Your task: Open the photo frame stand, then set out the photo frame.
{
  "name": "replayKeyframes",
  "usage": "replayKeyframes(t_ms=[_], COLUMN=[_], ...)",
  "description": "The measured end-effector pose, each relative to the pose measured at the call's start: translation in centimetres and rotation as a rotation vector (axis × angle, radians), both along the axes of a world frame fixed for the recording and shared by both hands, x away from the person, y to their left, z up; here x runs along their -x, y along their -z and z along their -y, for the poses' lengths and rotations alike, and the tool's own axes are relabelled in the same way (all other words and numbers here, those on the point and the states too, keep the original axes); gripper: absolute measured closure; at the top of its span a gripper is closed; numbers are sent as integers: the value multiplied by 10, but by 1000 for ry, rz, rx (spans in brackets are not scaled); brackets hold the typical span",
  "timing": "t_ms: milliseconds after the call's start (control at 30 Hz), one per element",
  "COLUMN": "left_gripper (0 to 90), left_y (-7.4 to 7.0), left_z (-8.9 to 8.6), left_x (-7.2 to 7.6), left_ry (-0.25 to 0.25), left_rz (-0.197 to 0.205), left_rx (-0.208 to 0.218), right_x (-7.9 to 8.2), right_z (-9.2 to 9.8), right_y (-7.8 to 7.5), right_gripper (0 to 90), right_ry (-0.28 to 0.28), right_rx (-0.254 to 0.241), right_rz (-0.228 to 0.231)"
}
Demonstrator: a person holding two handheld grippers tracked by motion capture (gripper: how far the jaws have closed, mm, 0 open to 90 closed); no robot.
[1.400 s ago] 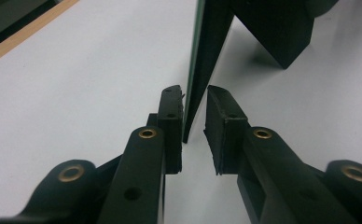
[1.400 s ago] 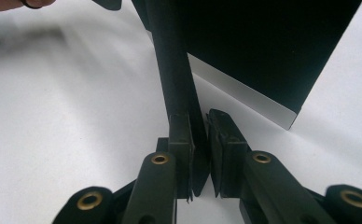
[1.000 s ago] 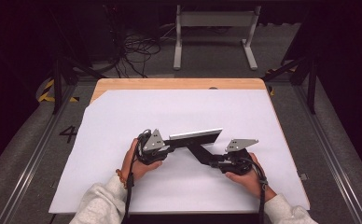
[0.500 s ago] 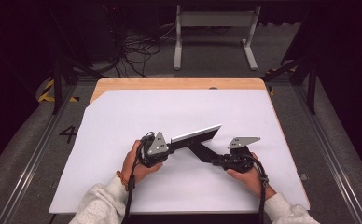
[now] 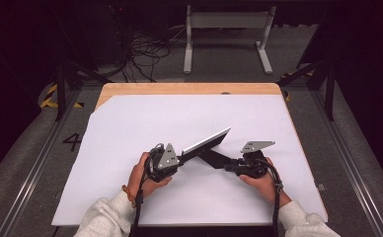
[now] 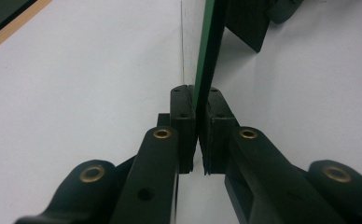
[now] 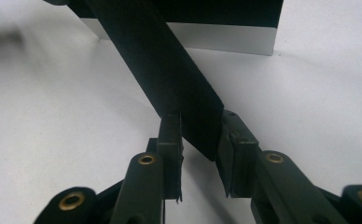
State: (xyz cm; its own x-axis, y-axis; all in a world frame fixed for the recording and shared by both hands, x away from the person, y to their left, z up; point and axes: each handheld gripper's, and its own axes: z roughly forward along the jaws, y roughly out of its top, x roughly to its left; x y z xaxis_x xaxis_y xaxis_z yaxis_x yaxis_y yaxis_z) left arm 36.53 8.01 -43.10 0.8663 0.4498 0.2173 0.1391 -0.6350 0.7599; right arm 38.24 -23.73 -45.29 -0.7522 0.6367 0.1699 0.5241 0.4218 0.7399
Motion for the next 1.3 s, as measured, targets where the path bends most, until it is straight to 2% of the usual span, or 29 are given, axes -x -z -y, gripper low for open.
replayKeyframes(t_ms=[267, 400, 467, 633, 800, 1100, 1167, 1300], left_gripper=[840, 831, 813, 837, 846, 846, 842, 833], left_y=[0, 4, 5, 6, 8, 7, 7, 7], left_z=[-3, -10, -12, -14, -17, -16, -16, -14], left_x=[1, 1, 1, 1, -3, 1, 2, 3], left_ry=[1, 29, 37, 46, 64, 61, 72, 93], left_rz=[-17, -18, -18, -18, -37, -53, -72, -72], left_rx=[12, 6, 6, 5, 36, 44, 53, 47], right_x=[-3, -1, 0, 2, 2, 2, 1, -1], right_z=[-1, -2, -2, 1, 2, 0, 0, 1], right_y=[-1, 0, -1, -4, -7, -8, -7, -7], right_gripper=[709, 700, 655, 690, 736, 738, 733, 727], right_ry=[16, 29, 44, 52, 41, 55, 63, 81], right_rx=[7, 16, 32, 17, 6, 20, 16, 15], right_rz=[3, 19, 34, 59, 69, 85, 86, 84])
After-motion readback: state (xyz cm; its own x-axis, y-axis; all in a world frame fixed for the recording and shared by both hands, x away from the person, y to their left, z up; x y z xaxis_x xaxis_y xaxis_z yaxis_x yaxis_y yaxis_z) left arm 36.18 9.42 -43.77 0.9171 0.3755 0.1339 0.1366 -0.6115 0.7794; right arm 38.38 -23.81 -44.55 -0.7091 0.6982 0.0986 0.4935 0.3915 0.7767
